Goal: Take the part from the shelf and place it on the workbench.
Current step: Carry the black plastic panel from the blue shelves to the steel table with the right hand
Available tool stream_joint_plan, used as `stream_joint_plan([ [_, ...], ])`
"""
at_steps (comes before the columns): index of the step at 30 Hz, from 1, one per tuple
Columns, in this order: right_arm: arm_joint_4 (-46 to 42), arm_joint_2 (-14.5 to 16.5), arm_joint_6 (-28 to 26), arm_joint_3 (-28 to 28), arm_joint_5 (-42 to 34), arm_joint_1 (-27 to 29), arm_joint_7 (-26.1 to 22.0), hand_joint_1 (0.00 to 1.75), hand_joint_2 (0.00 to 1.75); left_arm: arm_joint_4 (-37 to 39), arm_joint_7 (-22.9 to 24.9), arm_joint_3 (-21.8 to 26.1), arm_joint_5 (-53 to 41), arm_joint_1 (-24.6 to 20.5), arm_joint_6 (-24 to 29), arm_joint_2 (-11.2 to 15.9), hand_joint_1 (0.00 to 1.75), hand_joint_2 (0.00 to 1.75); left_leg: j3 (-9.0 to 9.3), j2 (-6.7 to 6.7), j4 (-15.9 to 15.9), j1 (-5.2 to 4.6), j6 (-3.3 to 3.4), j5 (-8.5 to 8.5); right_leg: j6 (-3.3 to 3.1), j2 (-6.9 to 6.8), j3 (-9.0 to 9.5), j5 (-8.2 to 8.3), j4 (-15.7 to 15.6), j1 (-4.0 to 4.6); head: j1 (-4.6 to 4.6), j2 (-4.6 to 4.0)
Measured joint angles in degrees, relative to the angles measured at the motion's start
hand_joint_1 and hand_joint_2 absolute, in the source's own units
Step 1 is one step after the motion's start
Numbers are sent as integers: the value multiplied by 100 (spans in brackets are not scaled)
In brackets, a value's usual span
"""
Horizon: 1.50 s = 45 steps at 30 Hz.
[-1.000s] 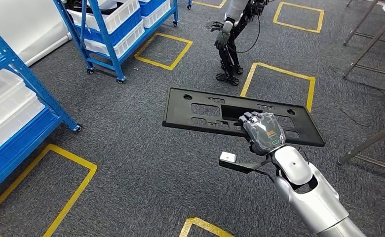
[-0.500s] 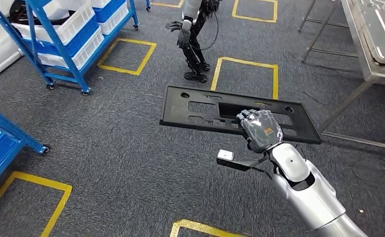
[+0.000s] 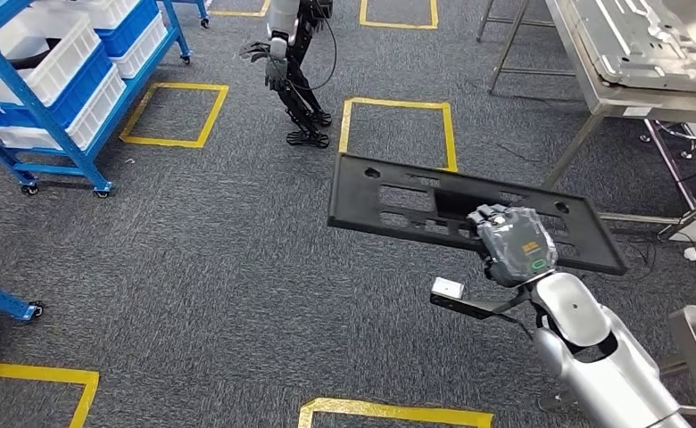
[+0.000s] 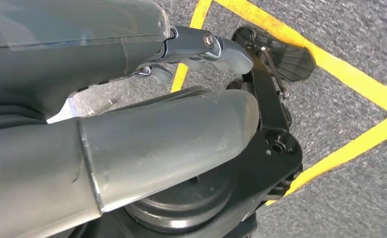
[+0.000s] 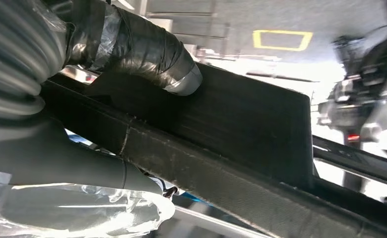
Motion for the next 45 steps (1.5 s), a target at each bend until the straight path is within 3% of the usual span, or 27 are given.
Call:
stream_joint_plan([
  [2,-162,-203,-16,-233,-93,157,-40,175,175,0,-9,0,-12,-18,-12,1,0,0,49,66,5,14,-59,-53,-73,139,19,2,-29,-5,-1,1],
  [4,-278,-359,-41,-436,-148,243,-56,175,175,0,-17,0,-16,-26,-19,4,0,0,-30,-131,282,41,-97,-251,-156,258,71,15,-80,-29,-1,2],
  [6,-352,-439,-66,-552,-163,280,-61,175,175,0,-23,0,-18,-16,-22,7,0,0,-369,-407,1007,59,-106,-611,-214,395,96,16,-96,-29,-2,1],
  [7,-372,-459,-70,-574,-166,302,-63,175,175,0,-23,0,-20,-12,-21,6,0,0,-574,-466,1393,62,-107,-751,-227,473,97,12,-90,-17,-2,0],
  [8,-386,-474,-70,-585,-166,333,-70,175,175,0,-23,0,-22,-9,-21,5,0,0,-730,-494,1652,62,-103,-797,-234,554,99,8,-83,-6,-2,0],
  [9,-396,-489,-70,-595,-166,364,-75,175,175,0,-23,0,-25,-8,-21,5,0,0,-794,-509,1697,62,-93,-722,-237,635,101,3,-72,4,-2,0],
  [11,-419,-513,-69,-621,-166,405,-82,175,175,0,-23,0,-27,-12,-21,9,0,0,-604,-594,1117,61,-47,-281,-234,798,105,-6,-46,12,-3,0],
  [13,-442,-529,-69,-649,-166,419,-79,175,175,0,-24,0,-28,-13,-20,24,0,0,-316,-808,379,59,3,60,-202,944,90,-18,-13,17,-2,0],
  [15,-450,-546,-70,-668,-166,437,-75,175,175,0,-24,0,-28,-16,-19,33,0,0,-212,-883,130,43,36,116,-133,1061,60,-15,-4,2,-1,1],
  [16,-454,-565,-71,-677,-167,452,-74,175,175,0,-24,0,-27,-22,-20,33,0,0,-199,-821,106,33,58,133,-88,1121,46,-1,-15,-12,-2,1],
  [17,-461,-590,-74,-690,-175,475,-76,175,175,0,-24,0,-24,-32,-20,32,0,0,-177,-759,69,31,97,159,-53,1115,35,0,-11,-26,-2,0],
  [18,-469,-624,-79,-714,-192,496,-80,175,175,1,-24,0,-19,-40,-21,31,0,0,-152,-700,19,30,139,189,-23,1011,10,-33,33,-25,-1,0],
  [21,-490,-704,-105,-841,-289,530,-113,175,175,2,-23,0,15,-26,-25,28,0,0,-116,-513,-78,32,218,240,56,492,-345,-475,773,-27,2,0],
  [23,-495,-729,-113,-924,-340,559,-147,175,175,2,-22,1,29,-4,-22,28,0,0,-120,-379,-76,25,217,232,114,402,-647,-704,1379,-63,2,0],
  [24,-495,-738,-113,-956,-351,577,-162,175,175,2,-19,1,32,2,-21,27,0,0,-117,-310,-75,24,209,222,136,386,-687,-678,1456,-82,2,0],
  [25,-495,-746,-113,-983,-354,591,-169,175,175,2,-15,1,34,2,-20,26,0,0,-112,-242,-72,26,197,210,155,361,-605,-548,1299,-100,2,0],
  [28,-509,-773,-104,-1074,-351,599,-178,175,175,2,-8,0,55,-10,-18,17,0,0,-81,-64,-36,11,118,142,146,73,-33,-86,216,-102,1,1],
  [30,-522,-777,-82,-1144,-337,601,-180,175,175,2,-5,0,82,-19,-17,17,0,0,-46,31,-19,-14,42,89,58,2,89,-49,-35,-63,-2,1],
  [32,-528,-779,-62,-1215,-317,618,-191,175,175,2,7,1,115,-34,-17,16,0,0,-5,127,-18,-11,-27,45,-35,142,88,-43,-36,-55,-4,1],
  [33,-532,-782,-57,-1255,-311,627,-198,175,175,2,13,1,131,-43,-17,16,0,0,-3,86,26,3,-58,-3,-76,204,95,-38,-45,-60,-4,0],
  [35,-540,-790,-56,-1324,-301,635,-214,175,175,2,23,1,159,-54,-17,15,0,0,-162,-168,417,36,-97,-255,-160,314,112,-24,-68,-75,-4,0],
  [37,-544,-792,-55,-1364,-294,646,-219,175,175,2,34,0,187,-49,-16,10,0,0,-533,-419,1185,46,-99,-620,-210,427,112,-28,-67,-50,-4,1],
  [39,-545,-793,-39,-1392,-292,672,-210,175,175,2,44,1,223,-36,-14,4,0,0,-821,-493,1676,42,-79,-709,-228,579,115,-33,-59,-16,-3,1],
  [40,-545,-797,-23,-1413,-301,683,-200,175,175,2,47,1,236,-33,-13,3,0,0,-827,-514,1613,38,-55,-582,-232,661,118,-36,-51,-3,-3,1],
  [41,-545,-808,-3,-1444,-318,690,-187,175,175,2,48,2,246,-33,-13,2,0,0,-727,-557,1324,31,-21,-363,-233,741,122,-40,-43,4,-4,0],
  [43,-544,-853,32,-1541,-381,715,-169,175,175,2,49,2,252,-37,-19,3,0,0,-413,-787,531,16,55,58,-220,884,120,-50,-25,6,-4,1],
  [45,-539,-922,44,-1677,-444,786,-171,175,175,2,48,2,251,-34,-37,4,0,0,-236,-920,121,-3,94,208,-168,1010,100,-51,-16,-8,-3,0],
])
